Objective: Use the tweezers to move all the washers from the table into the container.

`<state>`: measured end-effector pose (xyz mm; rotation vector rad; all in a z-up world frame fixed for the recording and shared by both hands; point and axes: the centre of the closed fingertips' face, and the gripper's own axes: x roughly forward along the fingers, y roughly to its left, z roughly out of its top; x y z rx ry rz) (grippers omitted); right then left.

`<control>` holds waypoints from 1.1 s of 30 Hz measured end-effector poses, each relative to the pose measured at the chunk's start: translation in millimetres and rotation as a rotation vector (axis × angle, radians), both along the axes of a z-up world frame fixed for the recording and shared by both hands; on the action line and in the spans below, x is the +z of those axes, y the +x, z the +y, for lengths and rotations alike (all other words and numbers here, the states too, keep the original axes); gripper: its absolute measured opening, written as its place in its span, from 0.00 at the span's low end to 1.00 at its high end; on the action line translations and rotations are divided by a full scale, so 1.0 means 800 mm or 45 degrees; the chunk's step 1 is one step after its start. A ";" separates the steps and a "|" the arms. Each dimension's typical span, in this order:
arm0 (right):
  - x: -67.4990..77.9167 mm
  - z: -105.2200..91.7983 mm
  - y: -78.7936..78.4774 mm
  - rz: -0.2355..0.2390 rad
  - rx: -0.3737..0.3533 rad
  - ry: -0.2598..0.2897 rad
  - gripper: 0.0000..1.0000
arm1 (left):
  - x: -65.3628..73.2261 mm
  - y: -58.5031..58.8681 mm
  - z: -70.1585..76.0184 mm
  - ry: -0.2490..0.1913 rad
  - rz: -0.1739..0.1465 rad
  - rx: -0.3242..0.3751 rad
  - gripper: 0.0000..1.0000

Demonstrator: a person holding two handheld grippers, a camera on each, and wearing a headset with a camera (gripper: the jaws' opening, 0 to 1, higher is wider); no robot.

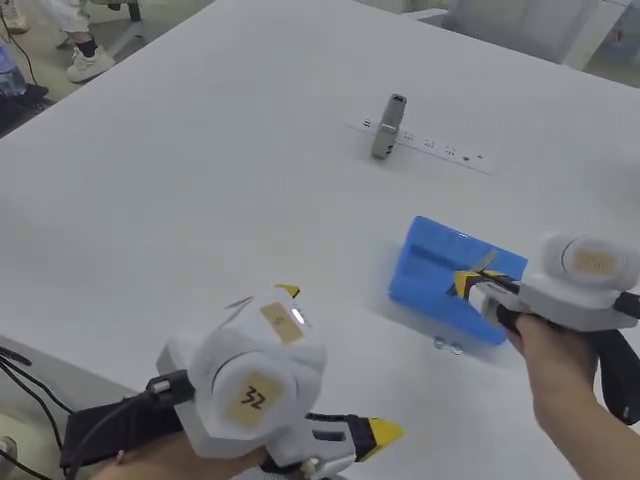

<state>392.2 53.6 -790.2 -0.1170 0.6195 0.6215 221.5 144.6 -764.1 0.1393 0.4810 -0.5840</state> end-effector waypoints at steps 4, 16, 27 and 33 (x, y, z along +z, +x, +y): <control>0.022 -0.007 -0.004 -0.045 -0.005 0.023 0.03 | 0.000 -0.001 -0.001 0.009 -0.003 -0.010 0.99; 0.064 -0.010 -0.045 -0.089 -0.015 0.160 0.03 | -0.001 0.000 0.000 0.009 -0.003 -0.002 0.98; 0.038 0.000 -0.080 -0.040 0.062 0.099 0.03 | -0.004 0.000 0.000 0.022 0.004 -0.005 0.96; 0.016 0.006 -0.084 -0.015 0.107 0.022 0.03 | -0.005 0.000 0.001 0.030 0.010 -0.004 0.96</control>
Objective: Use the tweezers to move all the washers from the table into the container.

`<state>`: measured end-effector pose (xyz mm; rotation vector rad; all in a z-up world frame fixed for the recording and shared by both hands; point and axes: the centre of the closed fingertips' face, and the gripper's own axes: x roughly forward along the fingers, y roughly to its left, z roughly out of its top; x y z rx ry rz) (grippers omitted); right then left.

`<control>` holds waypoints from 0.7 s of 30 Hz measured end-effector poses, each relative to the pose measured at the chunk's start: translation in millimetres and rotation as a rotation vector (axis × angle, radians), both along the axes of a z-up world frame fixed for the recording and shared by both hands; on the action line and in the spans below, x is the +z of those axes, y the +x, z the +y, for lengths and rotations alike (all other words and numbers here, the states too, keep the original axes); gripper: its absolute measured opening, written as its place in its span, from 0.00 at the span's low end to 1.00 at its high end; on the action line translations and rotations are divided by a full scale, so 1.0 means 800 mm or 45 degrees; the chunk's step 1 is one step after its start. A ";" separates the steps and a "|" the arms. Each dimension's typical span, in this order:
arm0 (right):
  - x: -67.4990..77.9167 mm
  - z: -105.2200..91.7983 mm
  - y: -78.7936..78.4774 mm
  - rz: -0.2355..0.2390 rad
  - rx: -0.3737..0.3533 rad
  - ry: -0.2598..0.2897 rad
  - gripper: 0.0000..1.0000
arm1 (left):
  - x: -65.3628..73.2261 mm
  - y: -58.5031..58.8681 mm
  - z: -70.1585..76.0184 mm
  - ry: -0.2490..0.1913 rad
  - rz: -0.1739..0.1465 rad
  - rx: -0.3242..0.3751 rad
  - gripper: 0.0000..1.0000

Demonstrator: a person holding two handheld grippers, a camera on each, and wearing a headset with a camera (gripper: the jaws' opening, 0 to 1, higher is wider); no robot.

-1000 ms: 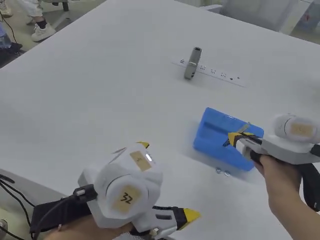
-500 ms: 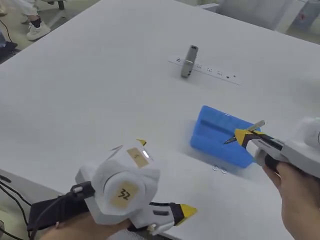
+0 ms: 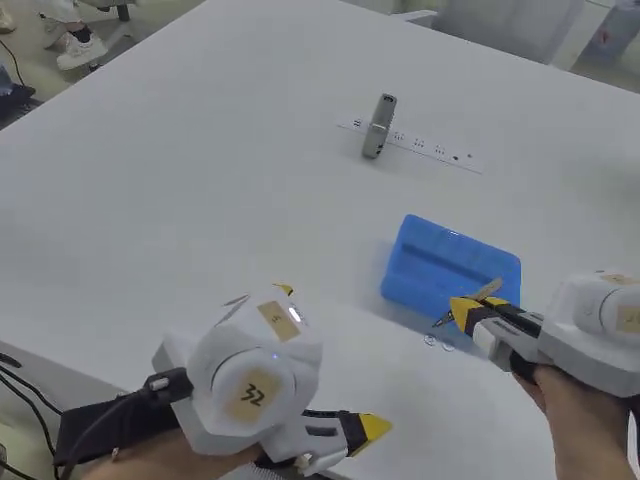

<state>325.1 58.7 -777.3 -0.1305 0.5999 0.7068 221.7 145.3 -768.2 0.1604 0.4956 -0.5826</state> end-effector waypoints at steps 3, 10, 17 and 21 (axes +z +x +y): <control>-0.011 0.000 0.005 0.015 0.013 -0.019 0.03 | -0.001 0.000 0.001 0.004 0.002 0.002 0.96; -0.028 -0.005 0.011 0.040 0.016 -0.054 0.04 | -0.003 0.000 0.001 0.011 0.009 0.003 0.95; -0.039 -0.008 0.018 0.068 0.014 -0.065 0.04 | -0.004 0.000 0.002 0.018 0.014 0.005 0.95; -0.037 -0.009 0.018 0.061 -0.005 -0.044 0.04 | -0.004 0.000 0.002 0.023 0.016 0.007 0.95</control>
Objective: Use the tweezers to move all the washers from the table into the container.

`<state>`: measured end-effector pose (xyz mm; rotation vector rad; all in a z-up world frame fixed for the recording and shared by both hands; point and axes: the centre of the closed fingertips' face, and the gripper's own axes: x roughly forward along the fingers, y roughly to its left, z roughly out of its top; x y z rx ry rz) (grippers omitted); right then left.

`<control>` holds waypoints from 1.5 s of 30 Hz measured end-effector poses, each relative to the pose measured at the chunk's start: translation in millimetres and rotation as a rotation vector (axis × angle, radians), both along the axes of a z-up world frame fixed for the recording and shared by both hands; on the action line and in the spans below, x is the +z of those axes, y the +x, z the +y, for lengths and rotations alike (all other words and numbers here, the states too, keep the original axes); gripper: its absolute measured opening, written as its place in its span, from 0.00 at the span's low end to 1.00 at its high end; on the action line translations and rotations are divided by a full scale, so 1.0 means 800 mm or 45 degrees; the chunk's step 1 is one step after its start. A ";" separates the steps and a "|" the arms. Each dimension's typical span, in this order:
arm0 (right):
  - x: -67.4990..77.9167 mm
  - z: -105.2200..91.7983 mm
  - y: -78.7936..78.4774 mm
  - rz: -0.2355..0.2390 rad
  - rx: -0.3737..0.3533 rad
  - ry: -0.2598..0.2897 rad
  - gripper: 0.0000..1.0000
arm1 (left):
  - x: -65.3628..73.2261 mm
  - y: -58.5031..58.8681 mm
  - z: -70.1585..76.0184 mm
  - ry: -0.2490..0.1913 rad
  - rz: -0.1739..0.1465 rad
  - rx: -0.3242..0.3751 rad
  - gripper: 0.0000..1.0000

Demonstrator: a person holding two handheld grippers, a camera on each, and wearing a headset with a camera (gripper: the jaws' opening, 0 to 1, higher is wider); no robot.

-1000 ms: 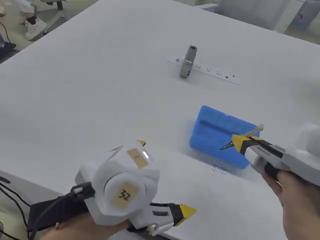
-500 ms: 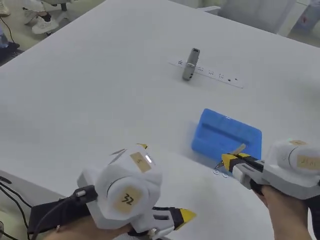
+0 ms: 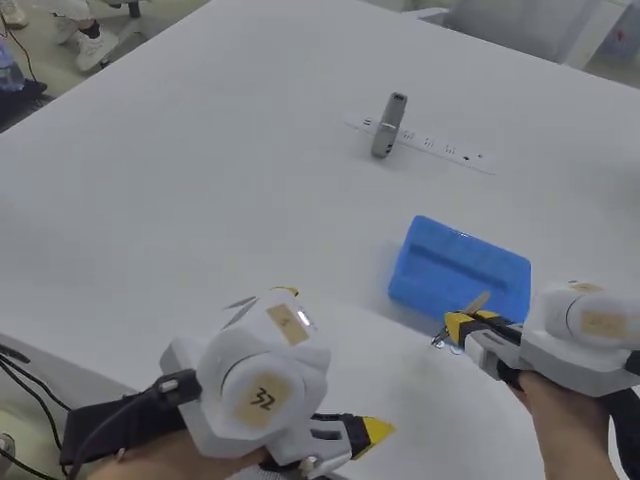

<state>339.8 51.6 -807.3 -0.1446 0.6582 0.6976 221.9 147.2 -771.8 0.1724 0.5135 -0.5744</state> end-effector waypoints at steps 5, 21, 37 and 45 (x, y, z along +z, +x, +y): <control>-0.003 -0.003 0.004 -0.026 0.015 -0.023 0.03 | 0.000 0.000 0.000 0.003 0.001 -0.001 0.94; -0.006 -0.002 -0.005 -0.033 0.054 -0.076 0.03 | -0.002 0.001 0.003 0.017 0.002 0.011 0.93; -0.010 -0.001 -0.001 -0.047 0.062 -0.075 0.03 | -0.003 0.000 0.003 0.022 0.008 0.005 0.93; -0.010 -0.006 0.000 -0.011 0.030 -0.047 0.02 | -0.002 -0.001 0.001 0.019 0.004 0.000 0.93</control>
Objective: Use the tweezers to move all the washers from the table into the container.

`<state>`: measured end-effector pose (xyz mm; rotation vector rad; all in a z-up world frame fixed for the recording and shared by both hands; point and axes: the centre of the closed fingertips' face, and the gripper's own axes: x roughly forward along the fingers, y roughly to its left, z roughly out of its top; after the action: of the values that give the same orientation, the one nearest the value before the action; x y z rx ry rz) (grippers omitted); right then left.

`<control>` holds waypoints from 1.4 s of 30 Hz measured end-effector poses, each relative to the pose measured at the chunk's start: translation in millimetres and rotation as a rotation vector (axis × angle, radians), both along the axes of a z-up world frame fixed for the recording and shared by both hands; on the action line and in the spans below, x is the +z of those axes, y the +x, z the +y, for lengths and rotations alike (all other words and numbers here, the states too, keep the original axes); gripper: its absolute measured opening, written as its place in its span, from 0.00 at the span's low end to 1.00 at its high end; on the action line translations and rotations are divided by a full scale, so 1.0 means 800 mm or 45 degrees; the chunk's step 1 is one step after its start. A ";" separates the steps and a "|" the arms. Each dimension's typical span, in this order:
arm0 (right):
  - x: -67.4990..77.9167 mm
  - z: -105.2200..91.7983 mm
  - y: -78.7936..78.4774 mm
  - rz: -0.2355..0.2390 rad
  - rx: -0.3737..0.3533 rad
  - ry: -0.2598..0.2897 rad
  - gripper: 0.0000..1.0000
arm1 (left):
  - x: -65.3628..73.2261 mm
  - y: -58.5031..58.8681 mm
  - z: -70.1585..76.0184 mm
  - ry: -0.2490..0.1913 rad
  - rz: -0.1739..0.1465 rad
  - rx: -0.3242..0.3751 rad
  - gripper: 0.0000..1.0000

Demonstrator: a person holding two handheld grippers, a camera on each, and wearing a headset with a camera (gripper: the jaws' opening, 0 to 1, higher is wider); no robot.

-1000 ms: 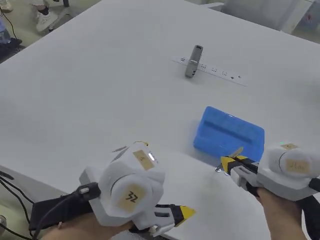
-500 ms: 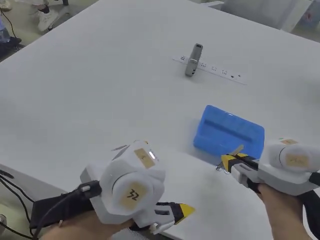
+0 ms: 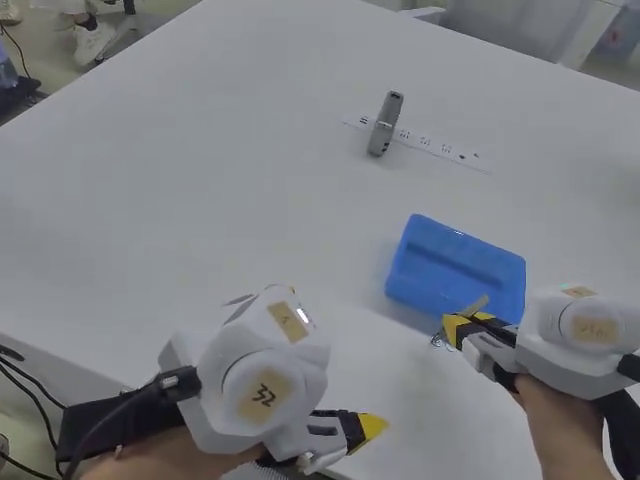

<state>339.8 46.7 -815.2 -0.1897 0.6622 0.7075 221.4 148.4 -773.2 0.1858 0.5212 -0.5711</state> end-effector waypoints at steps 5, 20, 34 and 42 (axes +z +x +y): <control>0.011 -0.001 0.002 0.019 -0.027 0.049 0.02 | -0.001 0.000 0.000 0.007 0.002 -0.003 0.93; 0.087 0.018 0.006 -0.077 0.019 0.146 0.02 | -0.004 0.000 0.000 0.014 0.012 -0.006 0.92; 0.069 -0.008 0.051 -0.110 -0.103 0.110 0.03 | -0.005 -0.001 0.000 0.023 0.018 -0.005 0.92; 0.029 -0.016 0.061 -0.023 -0.159 0.104 0.03 | -0.007 0.000 0.001 0.021 0.026 -0.001 0.92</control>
<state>388.7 33.7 -792.2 -0.0787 0.6213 0.6106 221.1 149.0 -778.5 0.1961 0.5460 -0.5704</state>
